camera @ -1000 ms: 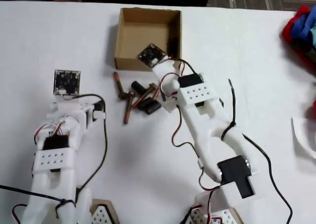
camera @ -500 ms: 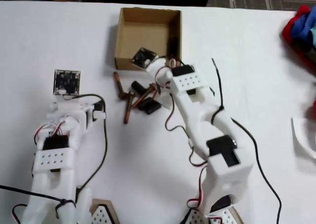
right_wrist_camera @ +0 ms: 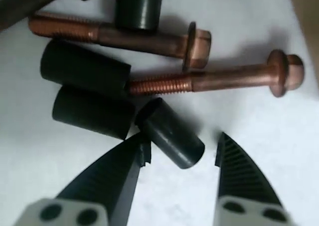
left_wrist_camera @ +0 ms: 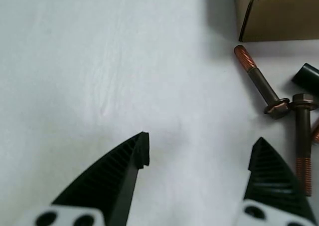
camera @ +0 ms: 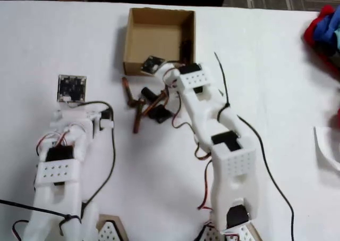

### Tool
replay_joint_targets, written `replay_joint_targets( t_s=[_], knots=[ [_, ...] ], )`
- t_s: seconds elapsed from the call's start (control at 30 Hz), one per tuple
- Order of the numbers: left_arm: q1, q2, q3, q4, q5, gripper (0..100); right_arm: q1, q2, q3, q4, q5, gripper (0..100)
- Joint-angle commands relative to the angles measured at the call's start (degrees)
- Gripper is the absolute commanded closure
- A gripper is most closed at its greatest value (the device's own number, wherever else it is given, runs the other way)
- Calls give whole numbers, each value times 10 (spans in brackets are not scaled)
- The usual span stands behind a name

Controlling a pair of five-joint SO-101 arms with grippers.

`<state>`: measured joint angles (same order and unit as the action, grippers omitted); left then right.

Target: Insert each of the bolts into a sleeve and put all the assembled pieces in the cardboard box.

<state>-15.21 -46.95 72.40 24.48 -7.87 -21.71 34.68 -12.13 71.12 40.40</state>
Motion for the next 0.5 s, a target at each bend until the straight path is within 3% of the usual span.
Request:
replay_joint_targets(
  t_s=[0.0, 0.47],
  knots=[
    [-2, -17, -1, -11, -3, 668, 3, 23, -55, 19, 6, 801],
    [-2, -17, -1, -11, -3, 668, 0, 104, -194, 112, 5, 804]
  ],
)
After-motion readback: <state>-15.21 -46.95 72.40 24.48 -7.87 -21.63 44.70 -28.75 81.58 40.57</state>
